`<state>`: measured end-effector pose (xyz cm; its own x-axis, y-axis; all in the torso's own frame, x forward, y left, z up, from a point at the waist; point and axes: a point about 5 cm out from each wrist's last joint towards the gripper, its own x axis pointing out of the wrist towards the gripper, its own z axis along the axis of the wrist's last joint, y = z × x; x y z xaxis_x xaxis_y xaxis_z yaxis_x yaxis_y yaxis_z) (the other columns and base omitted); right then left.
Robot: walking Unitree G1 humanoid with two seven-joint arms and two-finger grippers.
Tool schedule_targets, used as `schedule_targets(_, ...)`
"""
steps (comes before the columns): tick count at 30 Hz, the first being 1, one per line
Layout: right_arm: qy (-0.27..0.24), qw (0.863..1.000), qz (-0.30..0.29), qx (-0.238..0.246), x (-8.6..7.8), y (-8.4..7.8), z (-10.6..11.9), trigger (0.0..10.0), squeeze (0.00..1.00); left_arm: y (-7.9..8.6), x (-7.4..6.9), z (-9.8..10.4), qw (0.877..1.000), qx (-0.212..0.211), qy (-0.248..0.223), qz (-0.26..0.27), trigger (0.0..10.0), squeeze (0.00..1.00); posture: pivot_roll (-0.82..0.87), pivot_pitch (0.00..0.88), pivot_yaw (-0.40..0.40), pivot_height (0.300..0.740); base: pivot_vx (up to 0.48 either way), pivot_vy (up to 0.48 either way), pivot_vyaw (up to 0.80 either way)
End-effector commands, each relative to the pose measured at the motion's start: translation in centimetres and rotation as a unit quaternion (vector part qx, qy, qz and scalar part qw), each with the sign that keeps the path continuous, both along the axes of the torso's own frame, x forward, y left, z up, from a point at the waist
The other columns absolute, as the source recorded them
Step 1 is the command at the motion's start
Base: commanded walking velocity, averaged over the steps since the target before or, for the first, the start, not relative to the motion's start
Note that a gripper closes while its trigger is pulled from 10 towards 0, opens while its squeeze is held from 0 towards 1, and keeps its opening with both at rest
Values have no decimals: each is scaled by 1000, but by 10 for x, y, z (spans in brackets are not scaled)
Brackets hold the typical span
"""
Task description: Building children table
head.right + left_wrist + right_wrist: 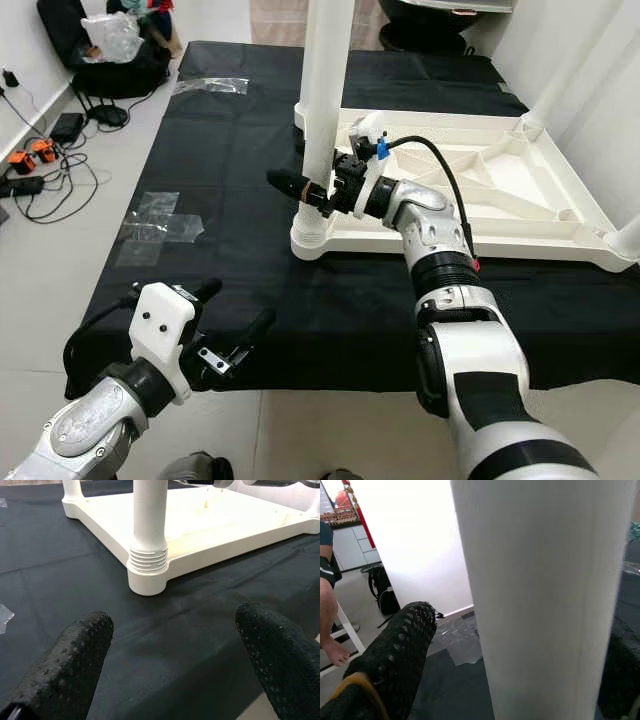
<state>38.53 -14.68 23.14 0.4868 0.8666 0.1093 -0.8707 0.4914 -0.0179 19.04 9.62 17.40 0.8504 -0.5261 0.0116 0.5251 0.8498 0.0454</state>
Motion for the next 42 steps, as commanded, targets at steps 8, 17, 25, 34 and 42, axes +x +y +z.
schedule_targets(8, -21, 1000, -19, -13, 3, 7, 3, 10000, 0, -2, -1, -2, 1000, 2, 7, -3, 10000, 0, 106, 128, -85, 740, 0, 0, 0)
schedule_targets(17, -24, 999, -32, -14, 5, 8, 4, 10000, 0, -2, -1, -2, 1000, 2, 6, -1, 10000, 0, 106, 126, -85, 740, 0, 0, 0)
schedule_targets(25, -26, 999, -34, -14, 5, 9, 4, 10000, 0, -2, -1, -2, 1000, 2, 5, -2, 10000, 0, 105, 122, -84, 740, 0, 0, 0)
schedule_targets(34, -28, 999, -36, -17, 5, 10, 2, 0, 0, -2, -1, -2, 1000, 3, 5, -1, 10000, 0, 106, 119, -84, 740, 0, 0, 0)
schedule_targets(42, -28, 999, -34, -21, 4, 11, 0, 0, 0, -1, 0, -2, 1000, 4, 4, 0, 10000, 0, 107, 117, -83, 740, 0, 0, 0)
